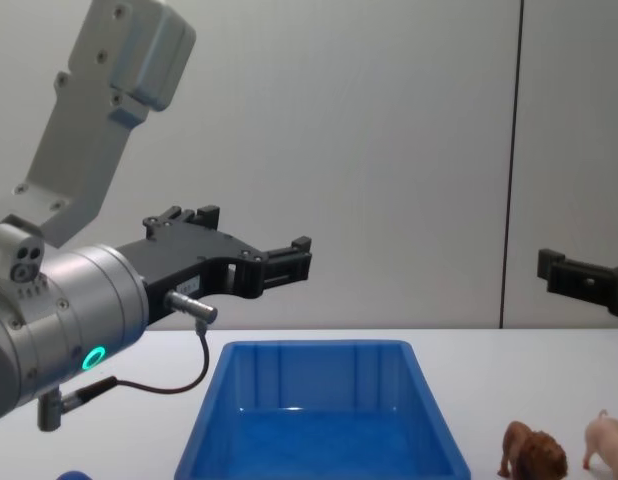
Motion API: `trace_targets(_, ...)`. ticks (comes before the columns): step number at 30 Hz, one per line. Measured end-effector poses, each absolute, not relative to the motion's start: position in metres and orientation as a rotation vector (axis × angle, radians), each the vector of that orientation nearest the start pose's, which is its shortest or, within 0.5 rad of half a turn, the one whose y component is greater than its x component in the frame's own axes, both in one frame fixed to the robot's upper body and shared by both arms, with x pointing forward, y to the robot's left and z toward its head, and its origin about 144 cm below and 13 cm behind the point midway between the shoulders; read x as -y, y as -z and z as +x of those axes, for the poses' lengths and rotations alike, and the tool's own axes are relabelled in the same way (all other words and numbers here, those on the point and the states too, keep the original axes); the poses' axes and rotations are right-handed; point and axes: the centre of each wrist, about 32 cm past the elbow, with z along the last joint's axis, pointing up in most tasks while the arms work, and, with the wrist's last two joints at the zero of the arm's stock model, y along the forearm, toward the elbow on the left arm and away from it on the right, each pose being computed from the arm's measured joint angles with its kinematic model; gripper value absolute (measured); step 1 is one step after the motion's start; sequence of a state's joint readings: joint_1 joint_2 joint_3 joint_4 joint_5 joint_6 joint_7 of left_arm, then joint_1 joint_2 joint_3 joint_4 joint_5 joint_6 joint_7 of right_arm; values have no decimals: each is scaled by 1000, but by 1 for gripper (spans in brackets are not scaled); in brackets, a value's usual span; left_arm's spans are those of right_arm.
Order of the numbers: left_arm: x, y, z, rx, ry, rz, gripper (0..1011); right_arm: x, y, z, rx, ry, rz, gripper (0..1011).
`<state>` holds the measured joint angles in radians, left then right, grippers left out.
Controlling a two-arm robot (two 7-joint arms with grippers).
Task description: Pick up the two dolls from the table and place them into the box.
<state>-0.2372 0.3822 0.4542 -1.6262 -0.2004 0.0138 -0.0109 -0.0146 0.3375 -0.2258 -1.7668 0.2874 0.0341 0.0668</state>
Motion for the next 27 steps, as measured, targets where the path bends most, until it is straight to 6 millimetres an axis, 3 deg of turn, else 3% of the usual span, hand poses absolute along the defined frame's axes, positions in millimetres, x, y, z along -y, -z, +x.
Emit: trace_targets(27, -198, -1204, 492, 268, -1124, 61, 1001, 238, -1189, 444, 74, 1229, 25, 1001)
